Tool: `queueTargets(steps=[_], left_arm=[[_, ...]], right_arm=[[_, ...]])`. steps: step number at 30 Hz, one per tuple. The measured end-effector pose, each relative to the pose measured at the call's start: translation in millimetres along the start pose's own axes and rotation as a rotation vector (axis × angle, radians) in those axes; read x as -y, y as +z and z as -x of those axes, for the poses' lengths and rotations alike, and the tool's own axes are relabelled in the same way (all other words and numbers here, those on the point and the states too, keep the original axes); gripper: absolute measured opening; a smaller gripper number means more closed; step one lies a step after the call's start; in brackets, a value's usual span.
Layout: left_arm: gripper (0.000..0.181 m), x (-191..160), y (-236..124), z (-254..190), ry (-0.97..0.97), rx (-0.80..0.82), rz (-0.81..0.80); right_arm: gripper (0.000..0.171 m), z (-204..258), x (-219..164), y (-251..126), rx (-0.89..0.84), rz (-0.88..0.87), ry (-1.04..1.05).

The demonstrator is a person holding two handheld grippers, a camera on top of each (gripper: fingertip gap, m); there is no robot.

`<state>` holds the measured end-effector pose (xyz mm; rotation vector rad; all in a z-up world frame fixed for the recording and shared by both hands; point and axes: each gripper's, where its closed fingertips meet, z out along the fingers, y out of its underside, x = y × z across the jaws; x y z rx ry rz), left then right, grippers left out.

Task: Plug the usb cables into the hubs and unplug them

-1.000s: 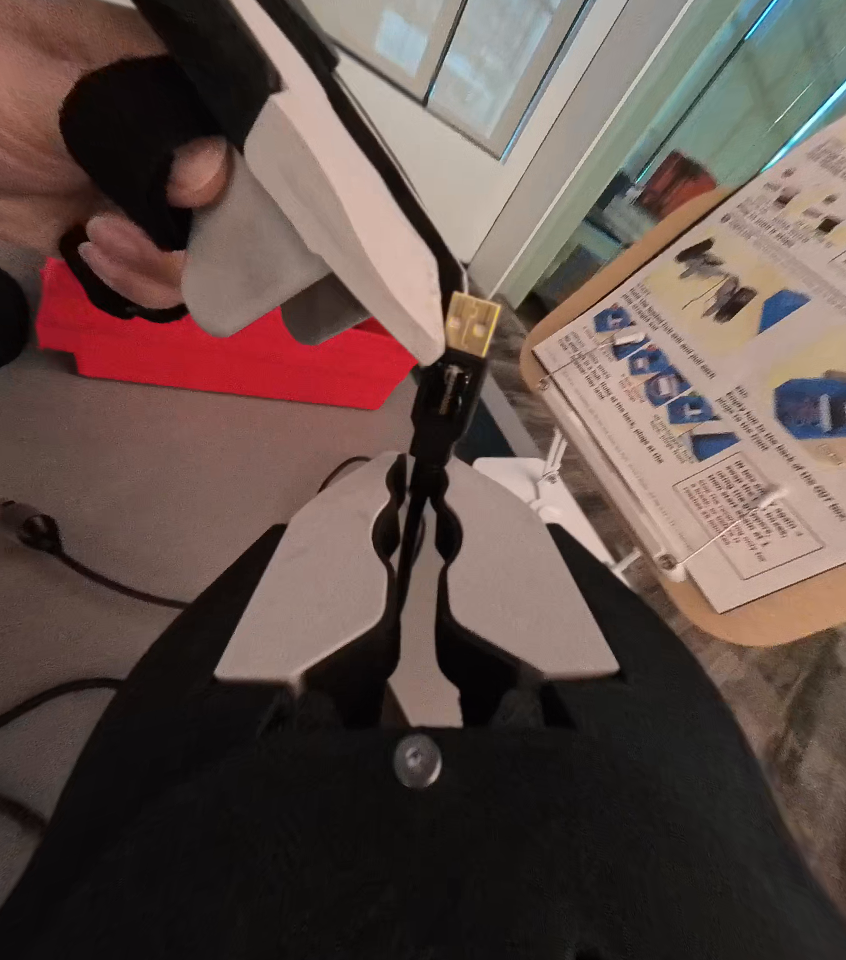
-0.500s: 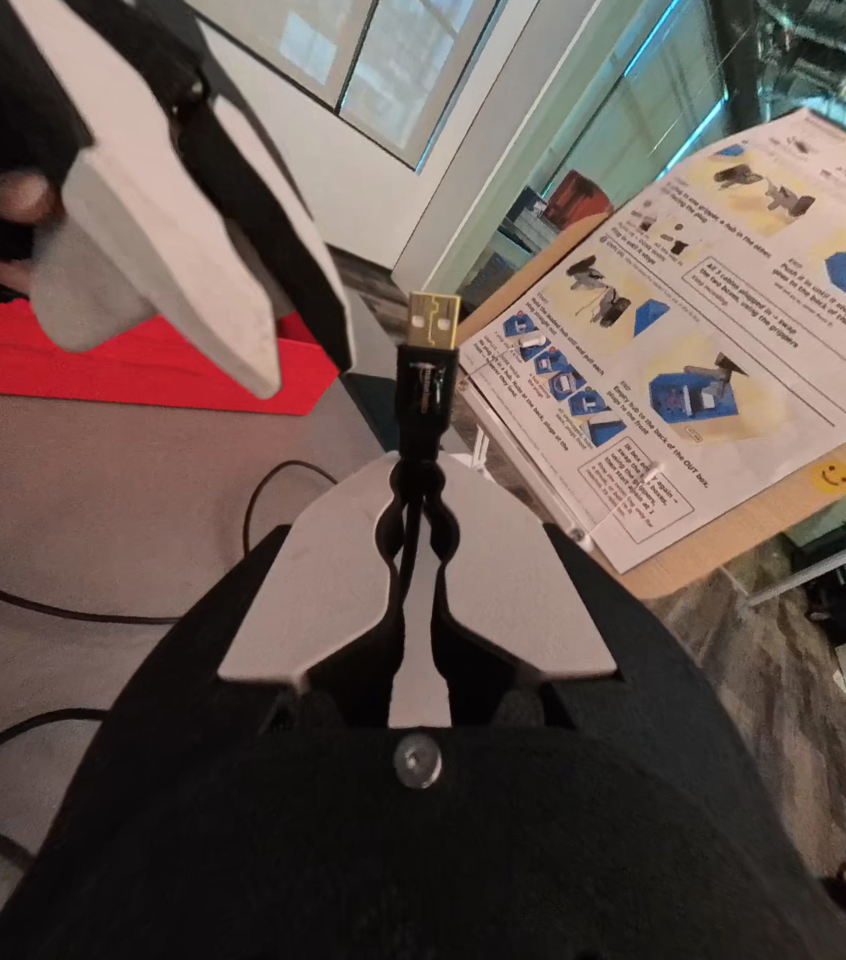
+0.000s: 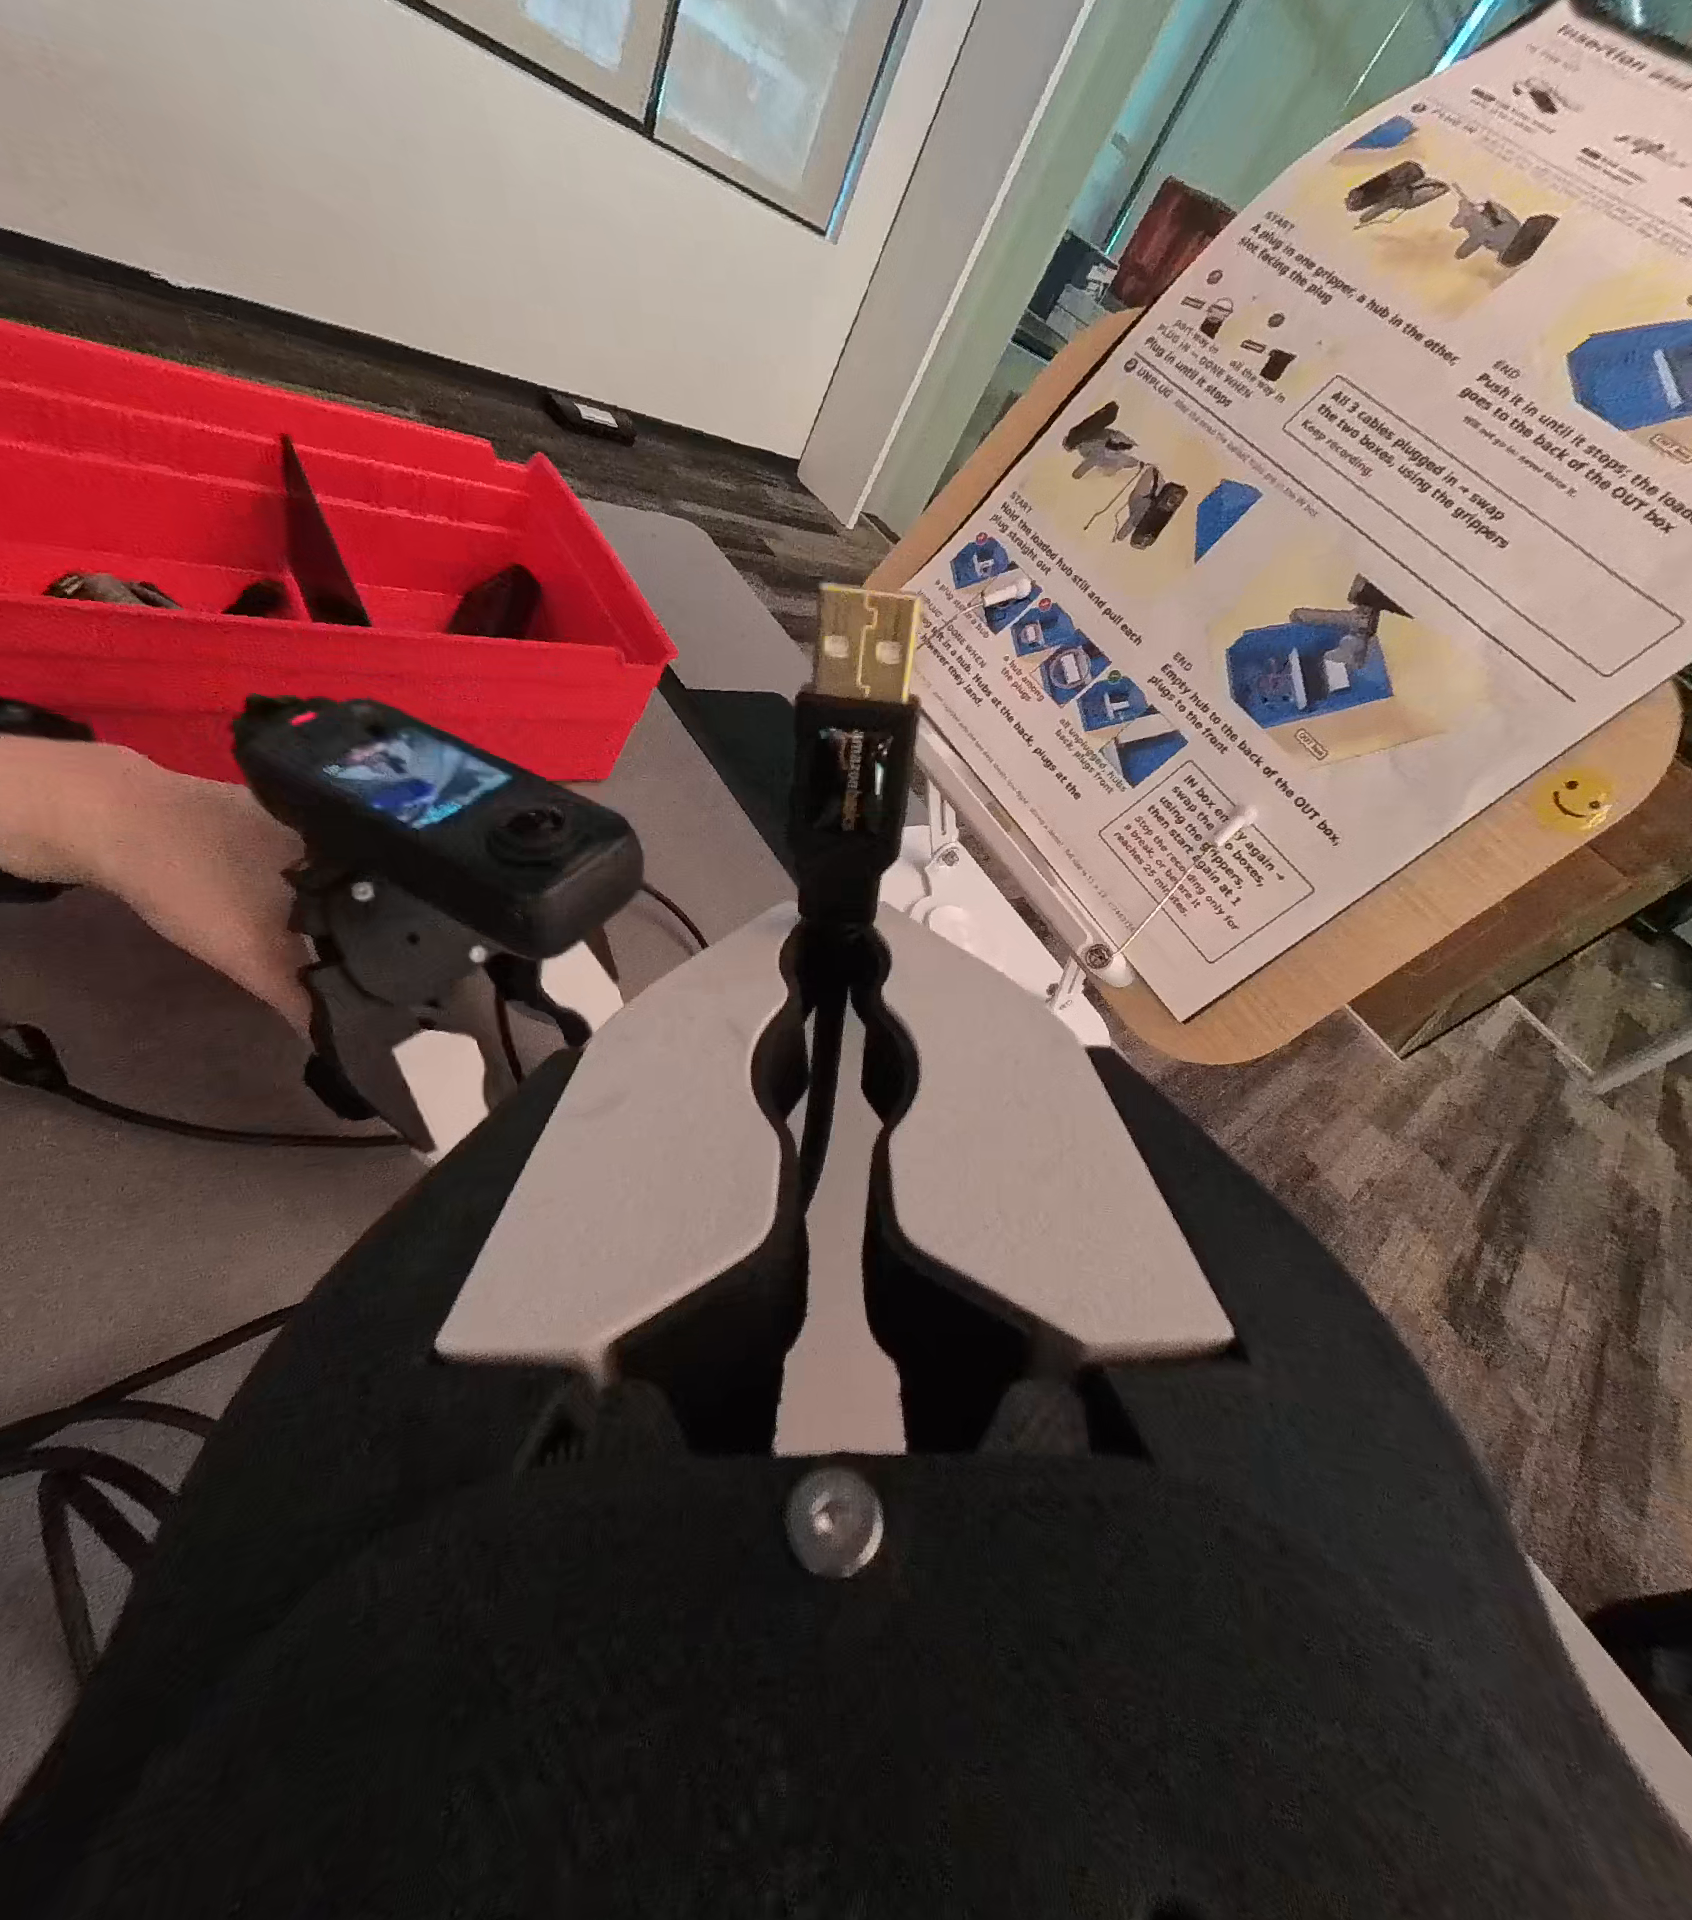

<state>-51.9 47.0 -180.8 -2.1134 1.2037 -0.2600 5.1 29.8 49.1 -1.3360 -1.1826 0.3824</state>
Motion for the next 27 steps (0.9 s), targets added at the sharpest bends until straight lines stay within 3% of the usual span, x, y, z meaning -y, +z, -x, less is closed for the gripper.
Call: queueTargets(steps=[1,6,11,15,17,19,22,27], left_arm=[[0.060,-4,4,0,-0.008,-0.019,0.021],[0.066,-7,7,0,0.061,-0.038,0.014],[0.036,-1,9,-3,0.161,0.017,-0.037],[0.034,0,11,-2,0.152,0.028,-0.044],[0.033,-2,11,0,0.021,-0.009,0.000],[0.034,-6,11,-3,-0.244,-0.133,0.063],[0.033,11,-2,-10,-0.562,-0.385,-0.022],[0.033,25,-27,-1,-0.739,-0.511,-0.140]], right_arm=[[0.006,0,0,0,0.003,-0.001,-0.001],[0.006,0,1,-2,0.022,-0.004,-0.001],[0.006,-2,3,-6,0.026,-0.013,0.008],[0.006,-2,3,-8,0.030,-0.013,0.008],[0.006,-2,2,-9,0.035,-0.003,0.005],[0.006,-3,0,-9,0.037,0.005,0.006],[0.006,-4,-6,-9,0.050,0.030,0.021],[0.006,-8,-19,-6,0.051,0.078,0.029]])
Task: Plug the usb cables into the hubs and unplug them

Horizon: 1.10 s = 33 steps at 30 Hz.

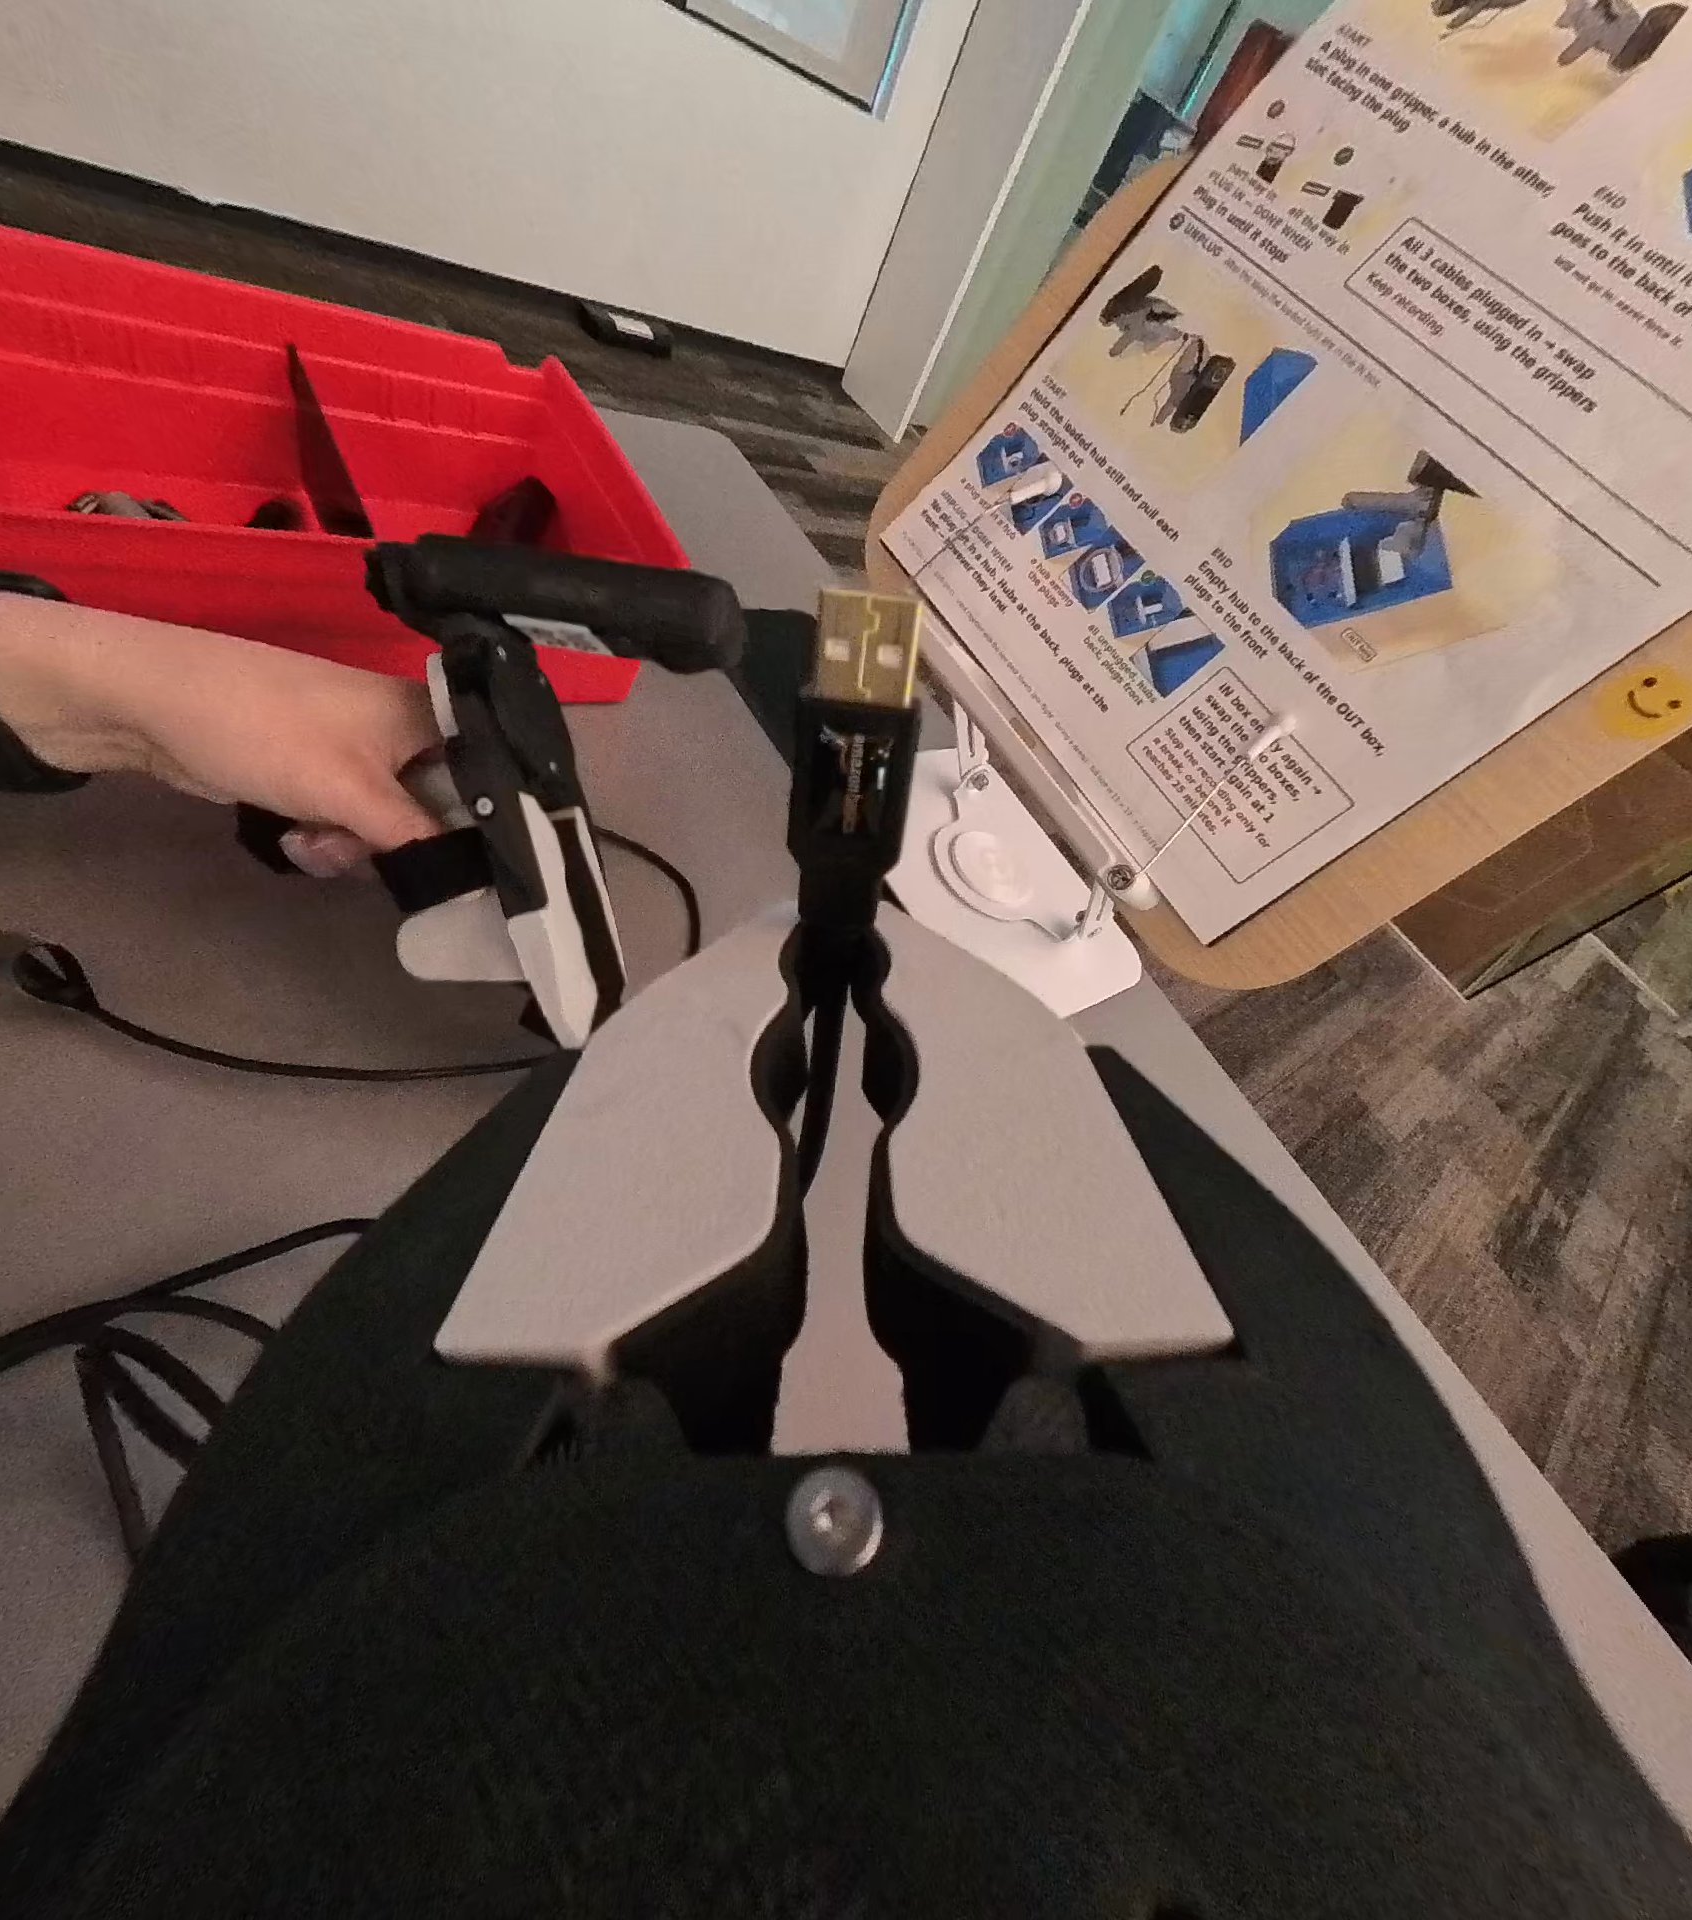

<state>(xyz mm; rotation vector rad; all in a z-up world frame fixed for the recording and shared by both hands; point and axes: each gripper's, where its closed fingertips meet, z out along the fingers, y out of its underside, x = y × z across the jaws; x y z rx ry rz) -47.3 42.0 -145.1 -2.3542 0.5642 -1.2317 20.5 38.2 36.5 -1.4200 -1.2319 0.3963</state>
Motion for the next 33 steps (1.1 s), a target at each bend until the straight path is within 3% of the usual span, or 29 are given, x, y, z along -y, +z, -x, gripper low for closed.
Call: queueTargets(steps=[10,13,16,20,27,33], left_arm=[[0.033,9,-12,-14,-0.040,-0.068,-0.053],[0.033,5,-11,6,0.017,0.076,-0.028],[0.033,-3,-11,37,0.083,0.302,0.025],[0.034,-11,-9,58,0.139,0.452,0.078],[0.033,-8,-9,51,0.154,0.428,0.059],[0.033,-2,-12,31,0.071,0.267,0.006]], right_arm=[[0.006,-1,-10,5,-0.004,0.033,-0.015],[0.006,7,-7,4,0.046,-0.003,-0.052],[0.006,36,10,-5,0.222,-0.202,-0.131],[0.006,55,25,-24,0.341,-0.383,-0.193],[0.006,57,20,-22,0.321,-0.360,-0.235],[0.006,44,10,-12,0.245,-0.293,-0.217]])
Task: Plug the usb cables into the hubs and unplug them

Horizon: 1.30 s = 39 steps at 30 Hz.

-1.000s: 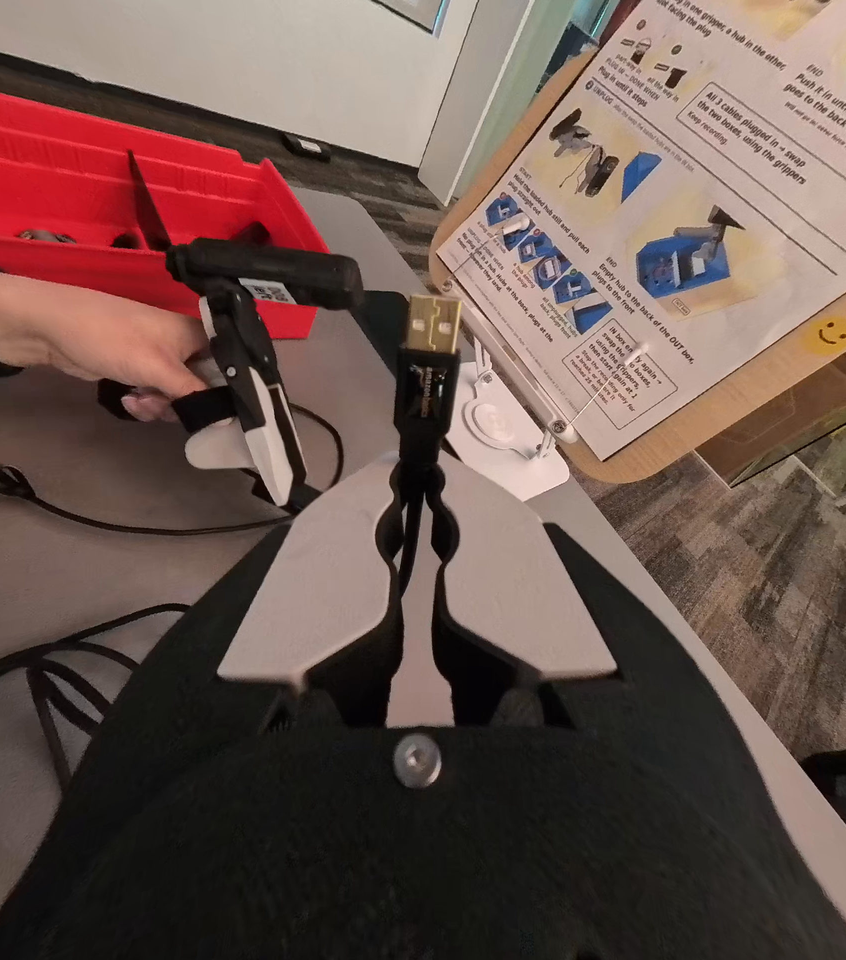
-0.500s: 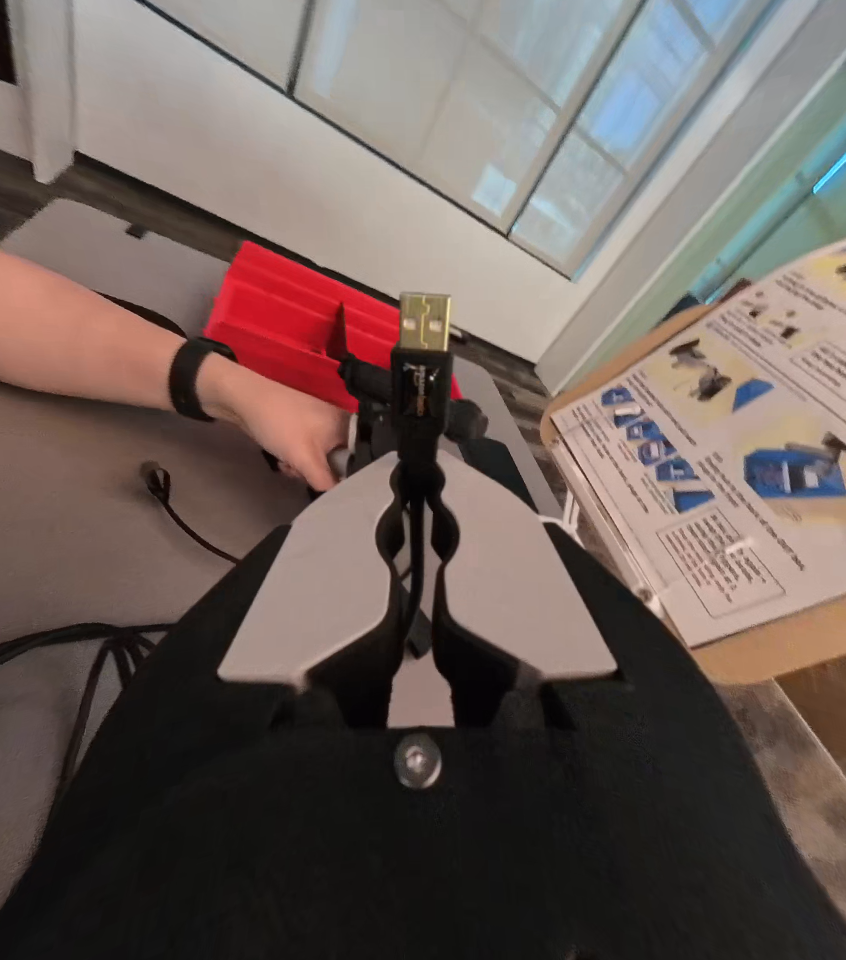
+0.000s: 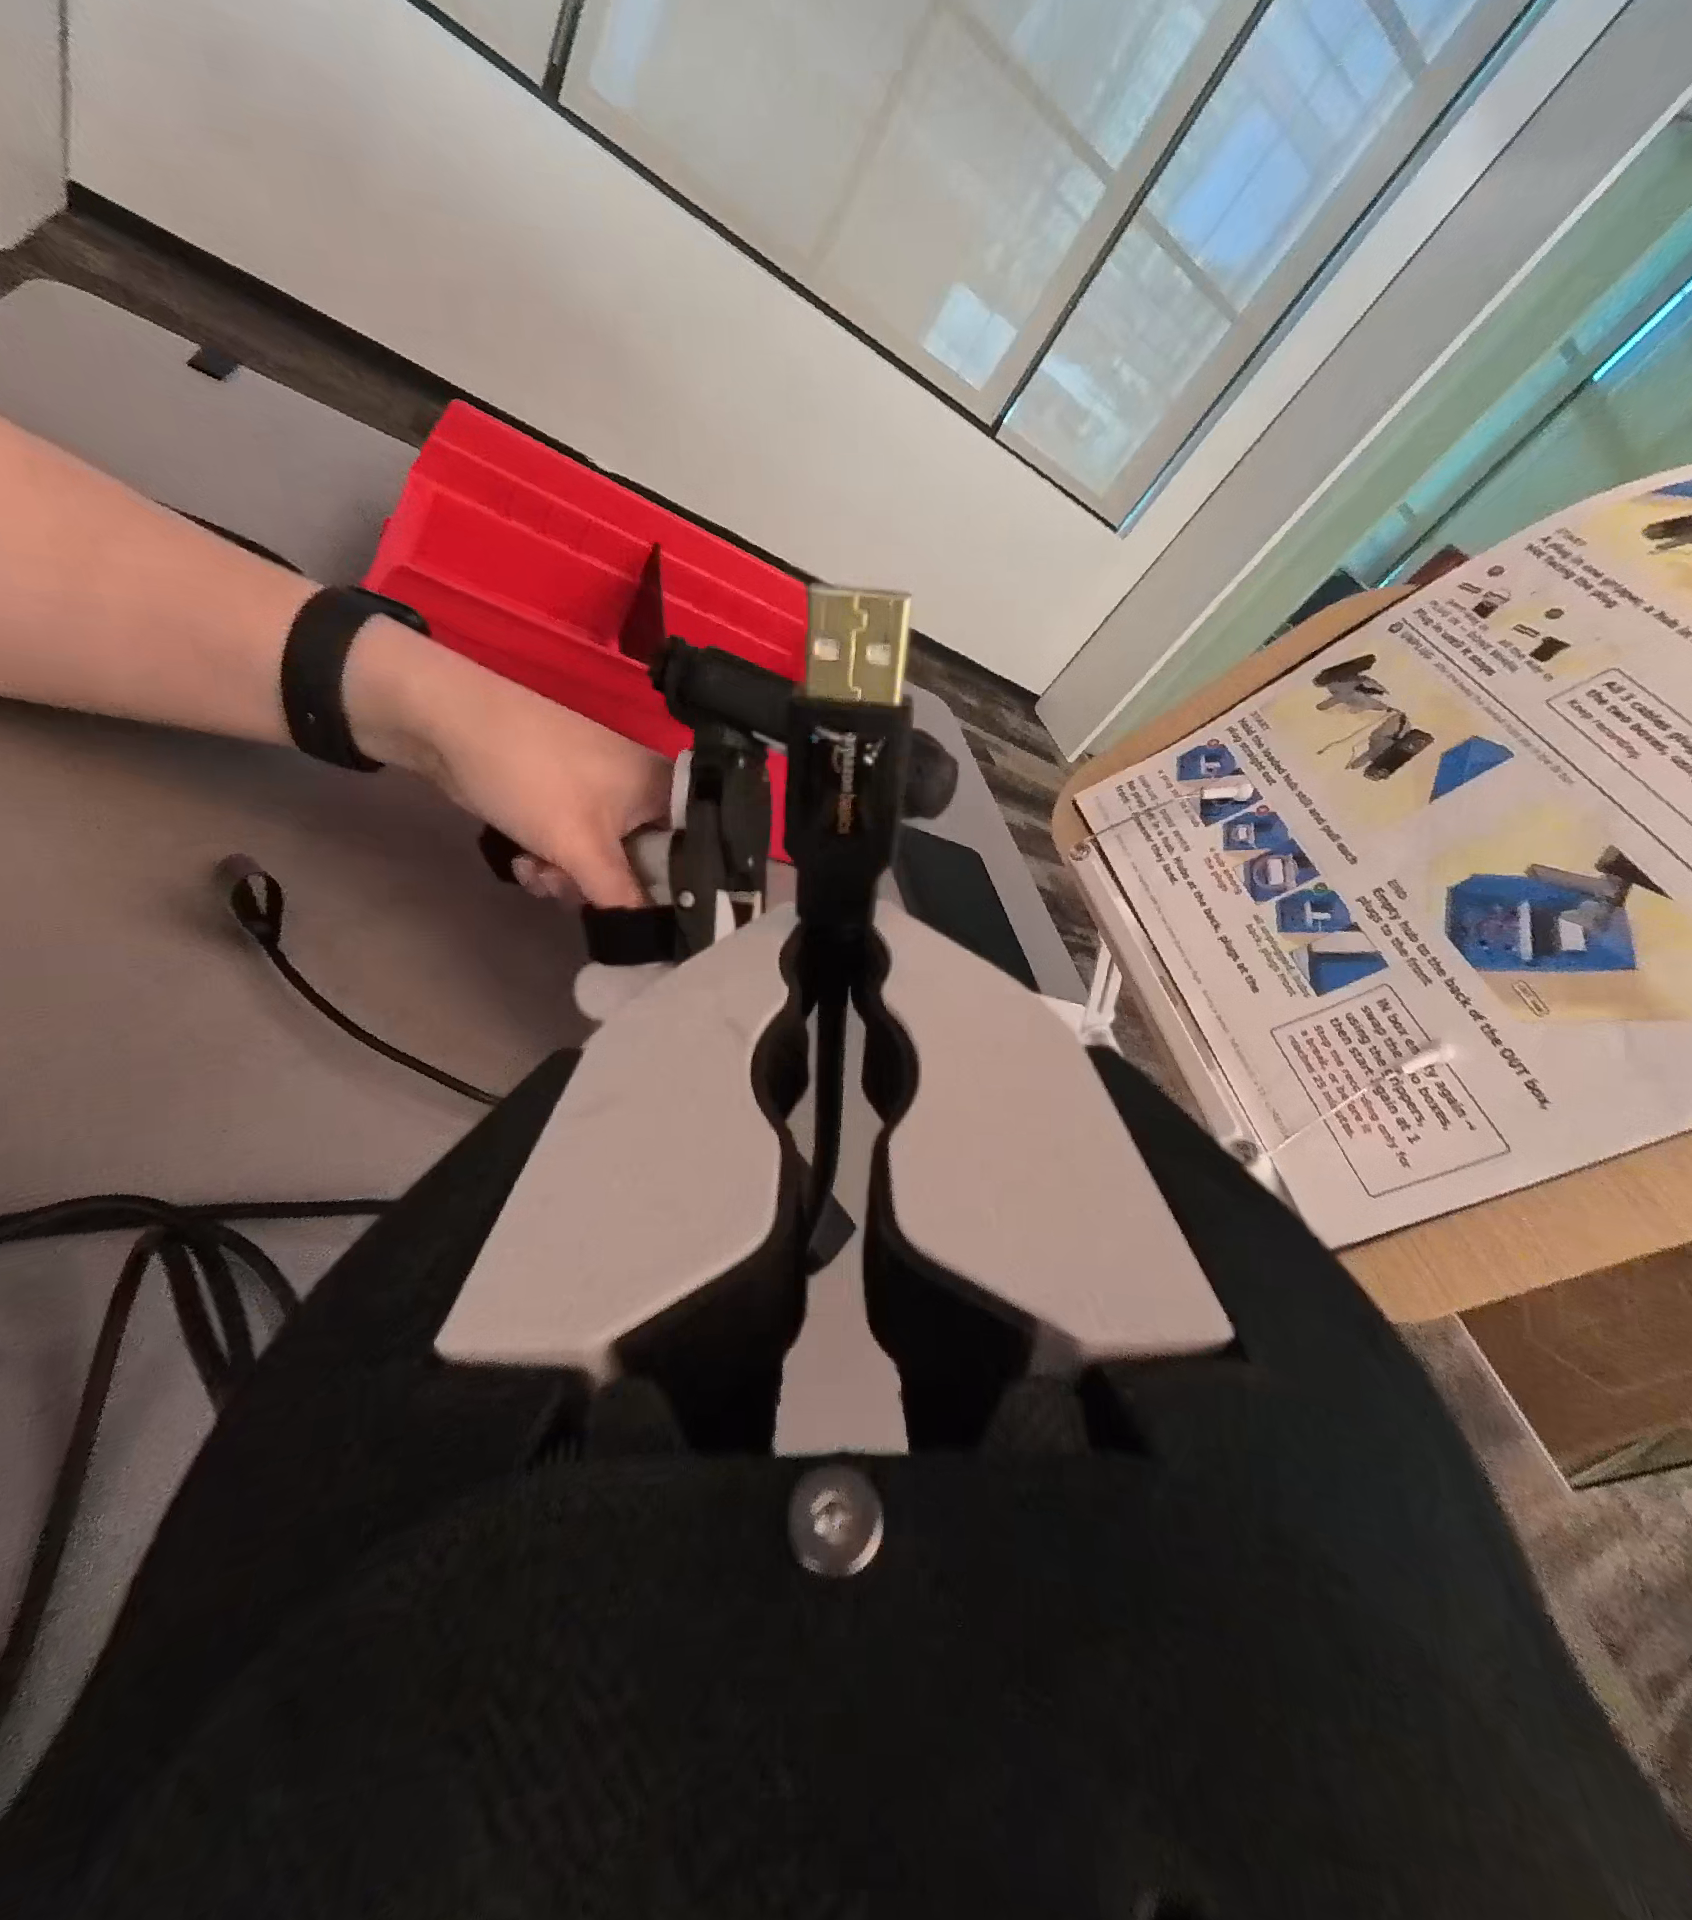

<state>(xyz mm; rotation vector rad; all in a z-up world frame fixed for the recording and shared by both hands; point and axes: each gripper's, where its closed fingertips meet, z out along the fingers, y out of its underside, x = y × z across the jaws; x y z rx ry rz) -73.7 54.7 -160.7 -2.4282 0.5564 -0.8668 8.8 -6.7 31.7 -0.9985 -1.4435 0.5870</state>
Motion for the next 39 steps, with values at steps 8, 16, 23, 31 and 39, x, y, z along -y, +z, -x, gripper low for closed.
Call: queueTargets(steps=[8,16,23,31,39], left_arm=[[0.033,-6,0,21,-0.052,0.071,0.022],[0.034,-15,7,28,0.023,0.133,0.081],[0.069,17,-21,-9,0.151,0.094,-0.030],[0.053,61,-99,-123,0.478,-0.055,-0.367],[0.030,62,-113,-141,0.521,-0.122,-0.424]], right_arm=[[0.006,-32,-22,2,-0.208,0.127,0.003],[0.006,-41,-27,3,-0.275,0.161,0.018],[0.006,-45,-34,21,-0.385,0.207,-0.052],[0.006,-34,-31,45,-0.475,0.341,-0.270],[0.006,-17,-30,63,-0.479,0.422,-0.519]])
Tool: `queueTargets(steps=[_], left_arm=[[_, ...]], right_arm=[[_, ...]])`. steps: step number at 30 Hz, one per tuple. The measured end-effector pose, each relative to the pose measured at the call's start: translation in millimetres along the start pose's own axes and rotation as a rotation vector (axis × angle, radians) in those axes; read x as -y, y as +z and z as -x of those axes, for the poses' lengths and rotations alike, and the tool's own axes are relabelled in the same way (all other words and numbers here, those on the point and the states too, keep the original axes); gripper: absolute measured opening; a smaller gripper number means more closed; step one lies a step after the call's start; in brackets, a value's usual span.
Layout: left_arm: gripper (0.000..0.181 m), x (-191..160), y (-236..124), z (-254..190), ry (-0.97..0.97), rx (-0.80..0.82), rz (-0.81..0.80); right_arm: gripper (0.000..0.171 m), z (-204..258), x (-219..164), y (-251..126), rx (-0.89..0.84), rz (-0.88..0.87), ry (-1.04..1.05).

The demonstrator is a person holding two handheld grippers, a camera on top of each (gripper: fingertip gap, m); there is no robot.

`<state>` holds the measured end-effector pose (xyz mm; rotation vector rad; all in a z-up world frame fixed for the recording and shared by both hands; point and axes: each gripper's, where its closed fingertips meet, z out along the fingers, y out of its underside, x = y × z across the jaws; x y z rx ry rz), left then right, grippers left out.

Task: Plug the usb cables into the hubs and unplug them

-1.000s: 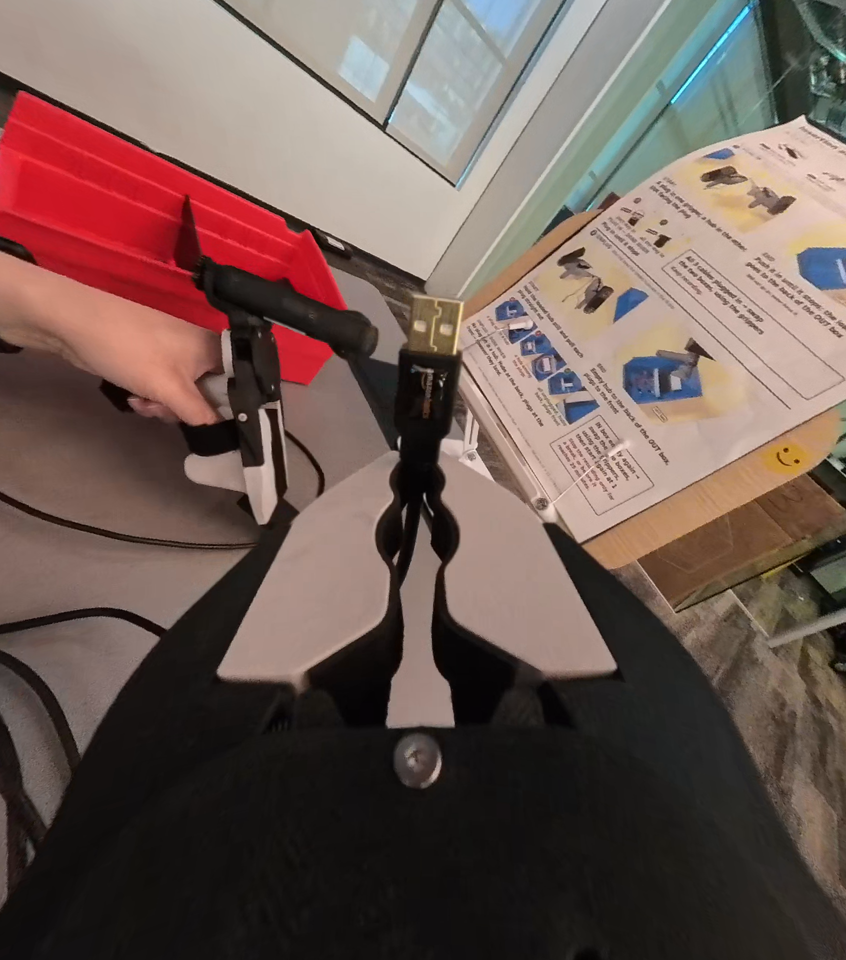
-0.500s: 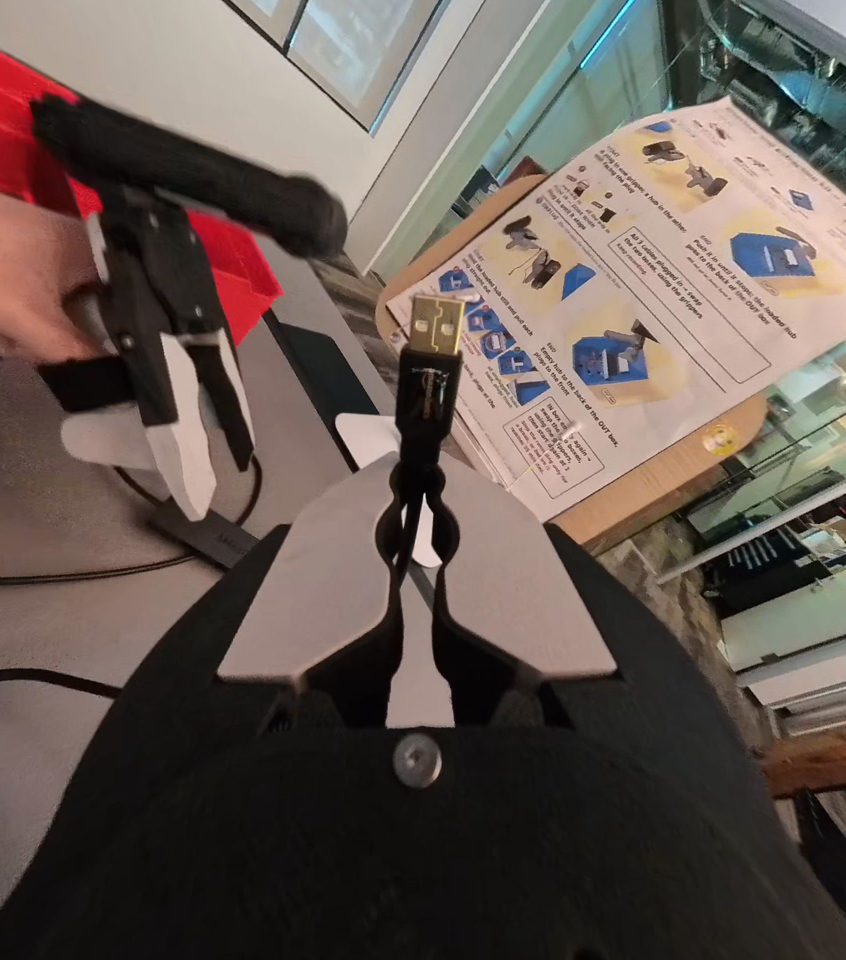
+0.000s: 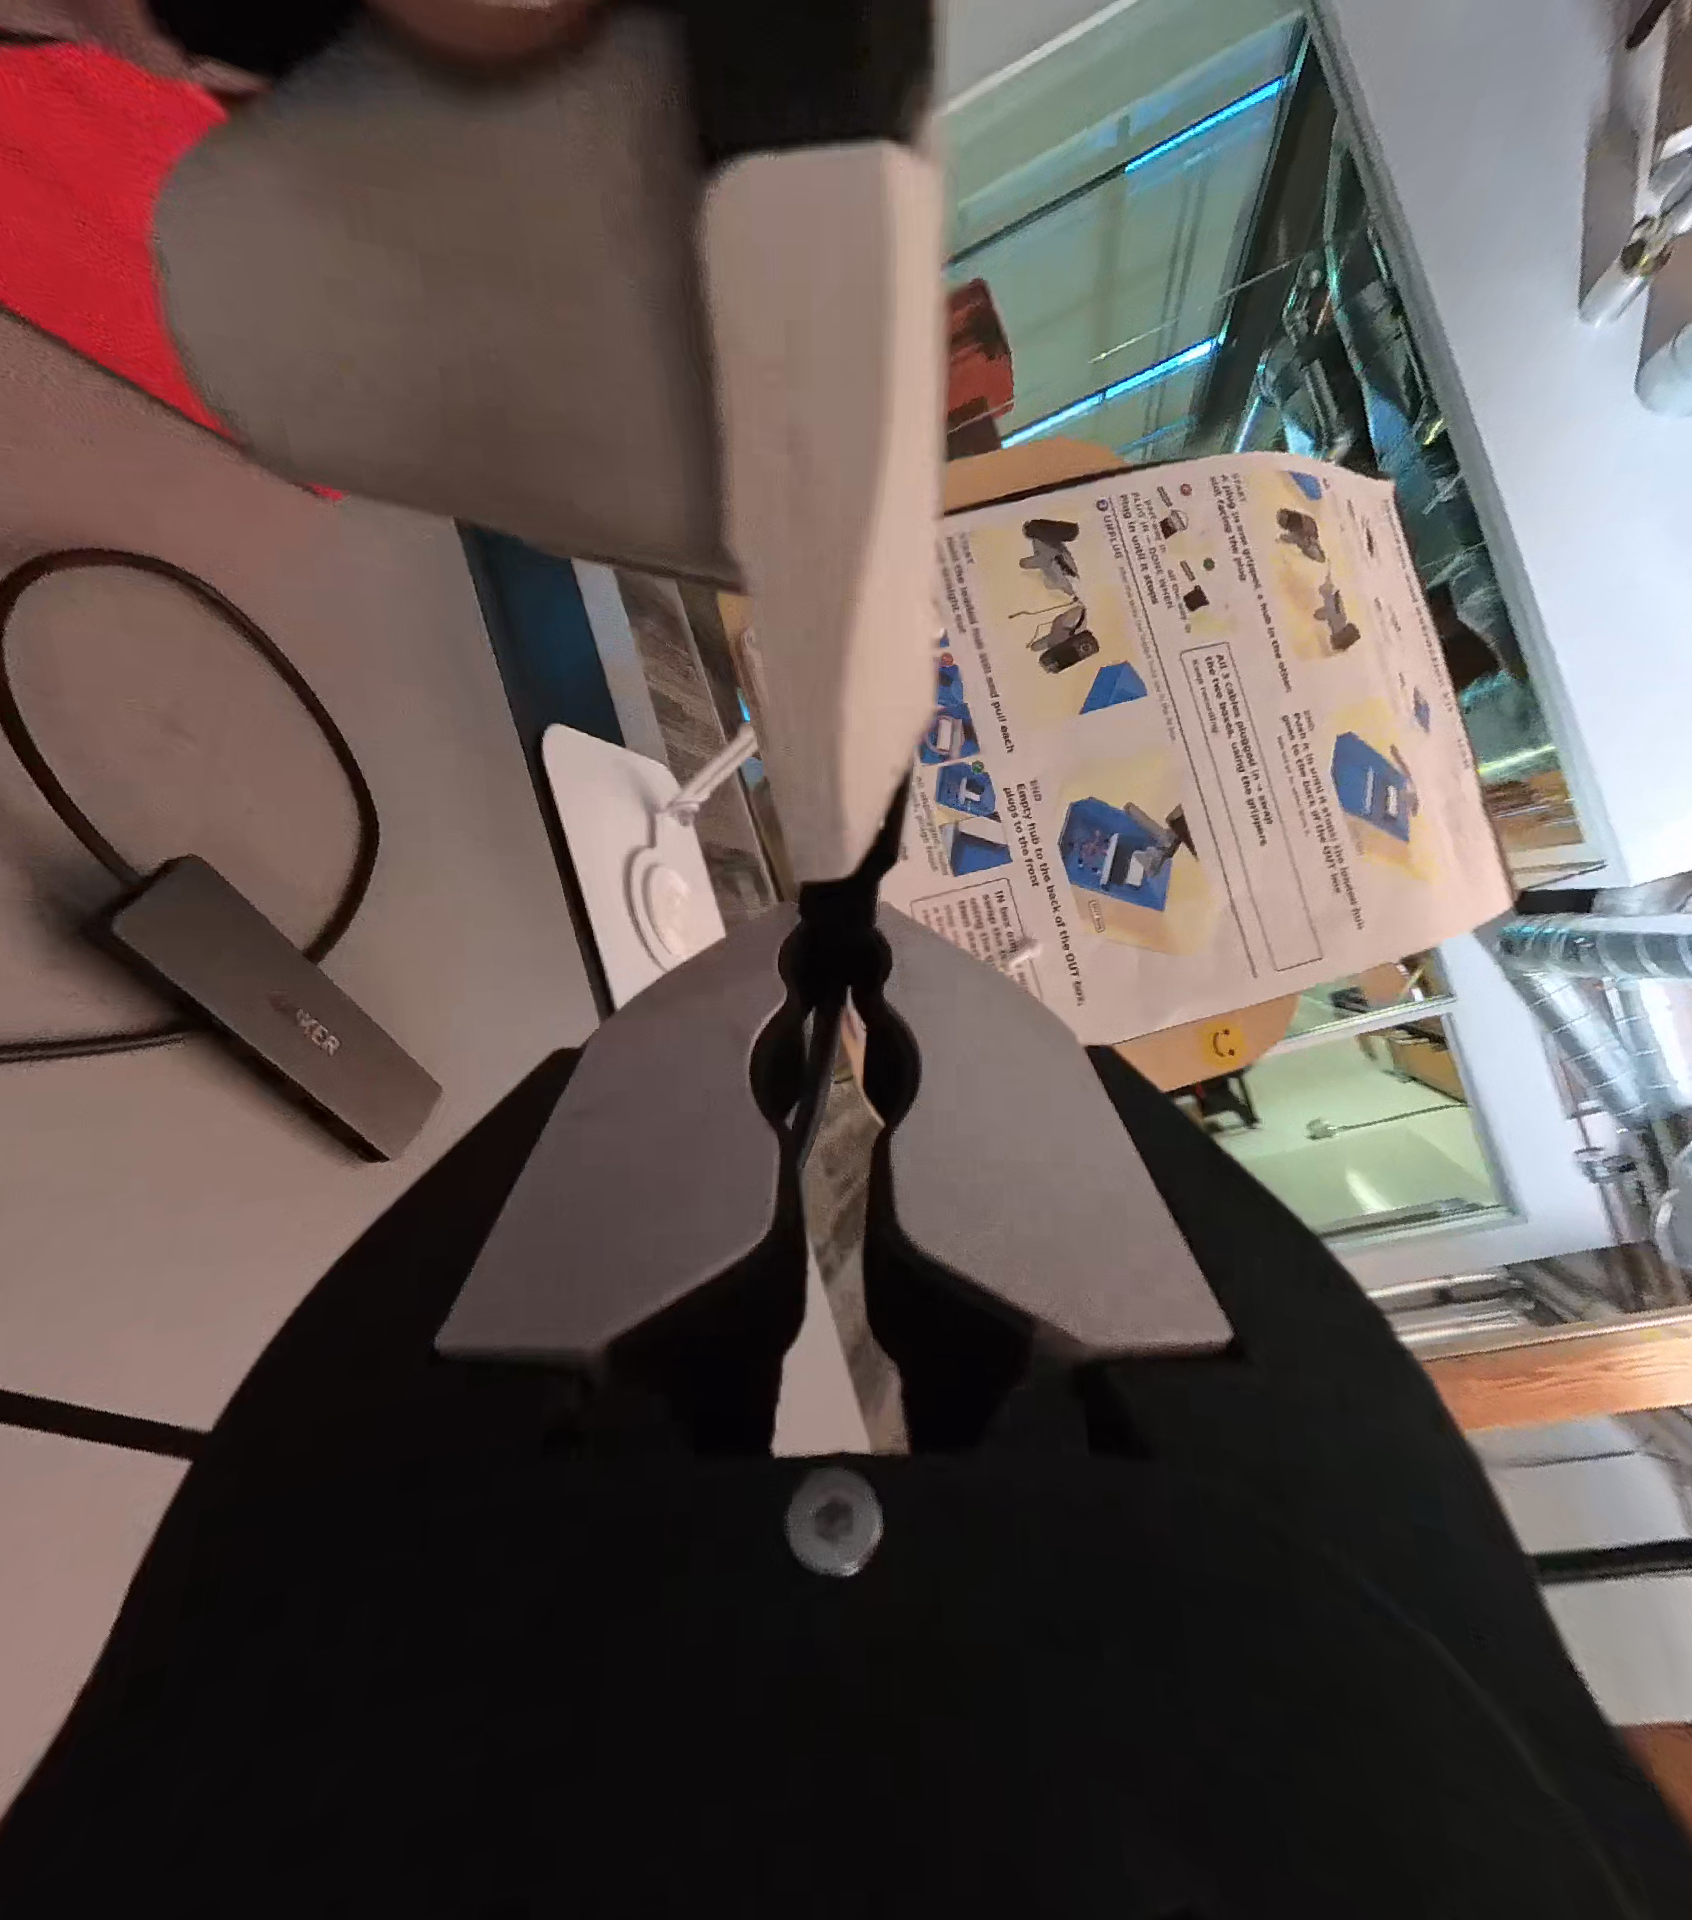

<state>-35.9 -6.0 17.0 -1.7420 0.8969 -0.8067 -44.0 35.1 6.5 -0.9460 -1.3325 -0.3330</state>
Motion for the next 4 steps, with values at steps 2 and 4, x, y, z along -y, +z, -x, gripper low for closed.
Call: queueTargets(steps=[2,4], left_arm=[[0.015,-2.1,-0.5,2.3,0.004,0.001,0.001],[0.010,-8.6,-0.7,7.3,0.028,0.024,0.039]], right_arm=[[0.006,1.7,1.4,0.8,-0.017,0.006,-0.044],[0.006,5.0,2.4,2.0,-0.008,0.005,-0.051]])
